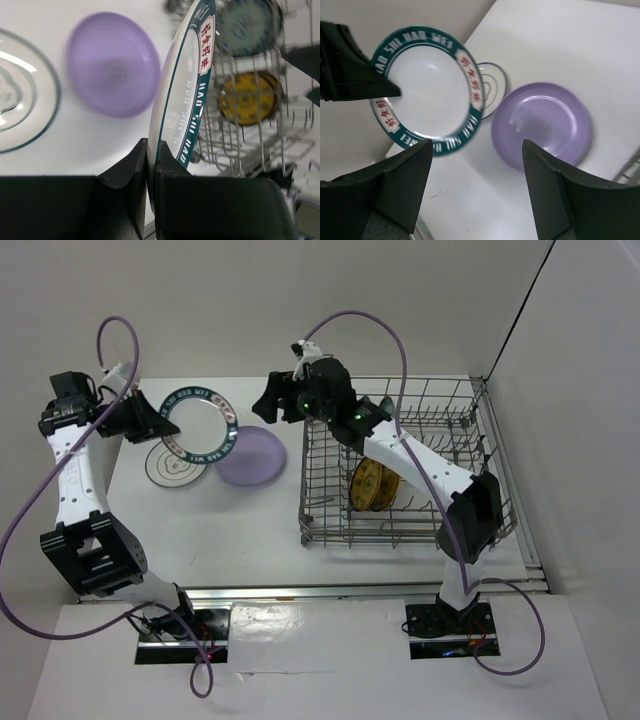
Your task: Unload the plates from the dish rack
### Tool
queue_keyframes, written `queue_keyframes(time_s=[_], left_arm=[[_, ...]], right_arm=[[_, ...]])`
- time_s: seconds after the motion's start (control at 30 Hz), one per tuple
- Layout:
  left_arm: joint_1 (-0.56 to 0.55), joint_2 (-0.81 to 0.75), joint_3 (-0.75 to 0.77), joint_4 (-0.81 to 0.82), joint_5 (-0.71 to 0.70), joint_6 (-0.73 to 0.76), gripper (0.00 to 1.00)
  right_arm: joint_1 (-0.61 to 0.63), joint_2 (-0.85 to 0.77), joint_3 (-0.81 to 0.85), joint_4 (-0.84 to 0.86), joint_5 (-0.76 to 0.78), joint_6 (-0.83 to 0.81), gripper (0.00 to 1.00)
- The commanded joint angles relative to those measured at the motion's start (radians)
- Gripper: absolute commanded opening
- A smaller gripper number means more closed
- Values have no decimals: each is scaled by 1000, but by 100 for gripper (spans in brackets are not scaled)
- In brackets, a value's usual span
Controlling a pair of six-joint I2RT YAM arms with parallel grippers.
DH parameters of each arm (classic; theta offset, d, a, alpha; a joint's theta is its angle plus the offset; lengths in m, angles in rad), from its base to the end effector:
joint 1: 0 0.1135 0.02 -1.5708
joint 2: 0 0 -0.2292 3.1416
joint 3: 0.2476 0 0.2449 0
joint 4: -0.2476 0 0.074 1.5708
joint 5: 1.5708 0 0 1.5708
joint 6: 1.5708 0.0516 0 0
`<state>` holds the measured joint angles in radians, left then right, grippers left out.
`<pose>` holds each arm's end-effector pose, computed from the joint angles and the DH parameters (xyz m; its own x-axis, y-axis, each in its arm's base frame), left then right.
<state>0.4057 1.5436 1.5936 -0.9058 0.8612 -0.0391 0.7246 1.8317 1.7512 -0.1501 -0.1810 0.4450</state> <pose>0.3081 0.0897 0.3332 -0.7011 -0.3288 -0.6327 0.1726 0.7827 -0.5980 0.3248 0.3000 0.3472 -0.4916 0.1303 -0.8610 -0.6333 0.6252 0.4562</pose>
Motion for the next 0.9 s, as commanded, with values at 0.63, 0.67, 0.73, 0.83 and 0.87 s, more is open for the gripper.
queue_keyframes(time_s=[0.63,0.67,0.73,0.83,0.87], left_arm=[[220,407,-20,309,-162,-232,0],[220,417,-11,309,-171,-222,0],[220,441,-1,320,-171,-222,0],[220,515,25,320,-143,-212,0],[220,538,57,277,-143,-190,0]], right_arm=[[-292,-118,-4,14,83,-132,86],[-306,-118,-16,14,74,-132,86],[-306,-108,-25,14,61,-132,86],[-306,-95,-12,-6,51,-123,86],[-306,-85,4,-23,51,-114,86]])
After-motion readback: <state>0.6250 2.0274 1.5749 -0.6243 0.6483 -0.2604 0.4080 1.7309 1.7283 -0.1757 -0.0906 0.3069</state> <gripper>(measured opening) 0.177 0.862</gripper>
